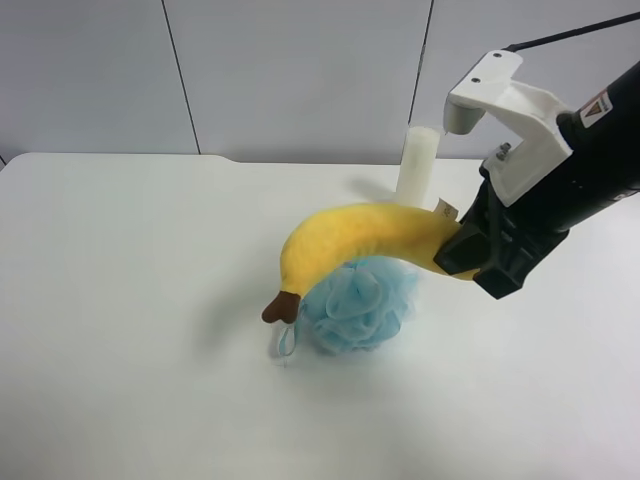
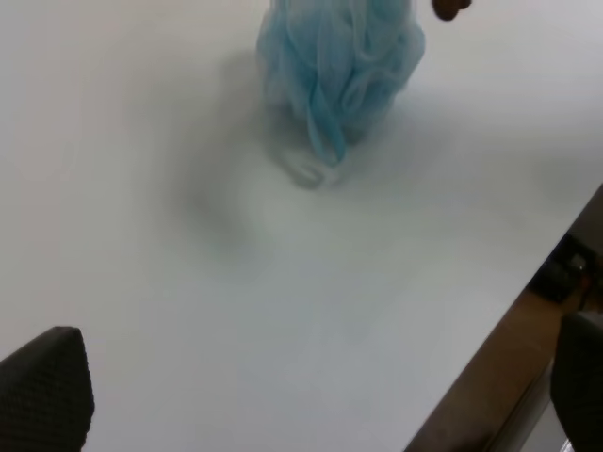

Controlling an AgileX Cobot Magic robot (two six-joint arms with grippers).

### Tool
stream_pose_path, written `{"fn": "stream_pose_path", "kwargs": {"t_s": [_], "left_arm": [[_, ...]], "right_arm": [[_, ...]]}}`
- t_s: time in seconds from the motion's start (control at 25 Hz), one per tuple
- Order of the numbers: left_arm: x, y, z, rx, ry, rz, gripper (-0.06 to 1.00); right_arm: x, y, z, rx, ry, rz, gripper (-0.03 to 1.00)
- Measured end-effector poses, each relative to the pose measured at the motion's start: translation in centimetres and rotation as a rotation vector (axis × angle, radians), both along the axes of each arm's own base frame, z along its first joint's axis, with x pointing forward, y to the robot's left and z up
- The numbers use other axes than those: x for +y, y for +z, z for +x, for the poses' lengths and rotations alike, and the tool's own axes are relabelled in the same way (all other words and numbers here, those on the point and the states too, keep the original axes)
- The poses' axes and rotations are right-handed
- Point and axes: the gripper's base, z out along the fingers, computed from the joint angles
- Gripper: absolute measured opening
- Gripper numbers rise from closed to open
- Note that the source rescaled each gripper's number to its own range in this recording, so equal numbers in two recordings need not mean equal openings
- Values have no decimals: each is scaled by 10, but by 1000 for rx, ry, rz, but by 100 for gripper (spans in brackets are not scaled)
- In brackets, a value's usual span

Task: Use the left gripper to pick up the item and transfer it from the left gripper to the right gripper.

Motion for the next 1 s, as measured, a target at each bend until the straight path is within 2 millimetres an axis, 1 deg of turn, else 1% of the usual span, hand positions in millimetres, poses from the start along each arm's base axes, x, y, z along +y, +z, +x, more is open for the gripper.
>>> {"fn": "stream_pose_path", "kwargs": {"t_s": [0.36, 0.44, 0.64, 0.84, 0.92, 1.0], "left_arm": [[-1, 0, -2, 4, -24, -3, 100], [-1, 0, -2, 5, -25, -4, 100], [-1, 0, -2, 6, -25, -4, 100], [-1, 0, -2, 7, -20, -5, 100], [-1, 0, -2, 7, 19, -5, 100], [-2, 0, -3, 7, 82, -6, 100]], "right_arm": [[0, 0, 0, 2, -5, 2, 0], [0, 0, 0, 15, -32, 10, 0], [-7, -2, 2, 58, -183, -22, 0], [-23, -6, 4, 57, -337, -164, 0], [-28, -6, 5, 51, -368, -203, 0], [-32, -7, 7, 56, -408, -204, 0]]}}
